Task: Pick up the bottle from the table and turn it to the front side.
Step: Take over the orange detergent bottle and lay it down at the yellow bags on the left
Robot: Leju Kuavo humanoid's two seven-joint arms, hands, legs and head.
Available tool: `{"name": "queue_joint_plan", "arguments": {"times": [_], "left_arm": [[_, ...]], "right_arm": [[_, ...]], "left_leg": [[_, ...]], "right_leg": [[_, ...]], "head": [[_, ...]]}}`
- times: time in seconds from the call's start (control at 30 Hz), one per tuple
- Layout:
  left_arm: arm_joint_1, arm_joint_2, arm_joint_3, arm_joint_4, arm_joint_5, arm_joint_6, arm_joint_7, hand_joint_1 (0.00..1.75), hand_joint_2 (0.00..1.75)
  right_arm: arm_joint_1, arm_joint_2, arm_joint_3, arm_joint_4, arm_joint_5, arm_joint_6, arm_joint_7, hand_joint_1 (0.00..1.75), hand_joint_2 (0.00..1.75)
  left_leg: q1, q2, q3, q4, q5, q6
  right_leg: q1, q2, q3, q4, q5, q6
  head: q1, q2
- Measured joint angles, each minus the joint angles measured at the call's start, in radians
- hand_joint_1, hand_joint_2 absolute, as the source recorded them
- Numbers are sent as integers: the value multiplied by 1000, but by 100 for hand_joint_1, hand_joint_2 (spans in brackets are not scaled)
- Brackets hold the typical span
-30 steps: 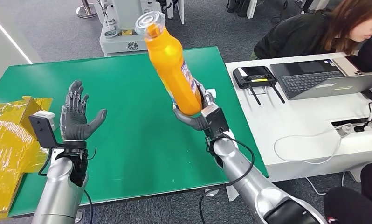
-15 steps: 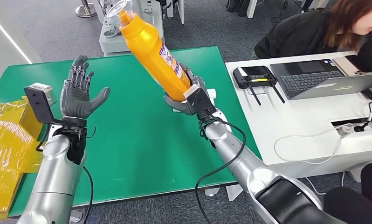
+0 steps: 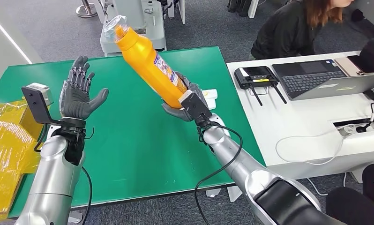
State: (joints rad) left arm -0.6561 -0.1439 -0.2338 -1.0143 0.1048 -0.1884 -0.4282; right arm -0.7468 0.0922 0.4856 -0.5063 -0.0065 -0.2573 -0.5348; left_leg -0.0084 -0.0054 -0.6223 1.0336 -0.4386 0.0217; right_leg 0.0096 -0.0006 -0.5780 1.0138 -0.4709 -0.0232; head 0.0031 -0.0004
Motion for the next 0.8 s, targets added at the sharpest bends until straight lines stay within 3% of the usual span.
{"name": "queue_joint_plan", "arguments": {"times": [0.33,0.57,0.8], "left_arm": [[0,5,-10,0,59,-53,24,0,175],[-20,0,-56,25,118,-108,29,0,175],[-39,-15,-125,55,182,-230,69,0,175]], "right_arm": [[-14,14,6,30,34,-24,9,175,175],[-82,76,26,65,77,-7,36,175,175],[-124,126,52,90,111,-29,49,175,175]], "left_leg": [[0,0,0,0,0,0],[0,1,0,0,0,0],[0,1,-1,0,0,0]], "right_leg": [[0,0,0,0,0,0],[0,1,-1,0,0,0],[0,1,-2,0,0,0]], "head": [[0,0],[0,0],[0,0]]}}
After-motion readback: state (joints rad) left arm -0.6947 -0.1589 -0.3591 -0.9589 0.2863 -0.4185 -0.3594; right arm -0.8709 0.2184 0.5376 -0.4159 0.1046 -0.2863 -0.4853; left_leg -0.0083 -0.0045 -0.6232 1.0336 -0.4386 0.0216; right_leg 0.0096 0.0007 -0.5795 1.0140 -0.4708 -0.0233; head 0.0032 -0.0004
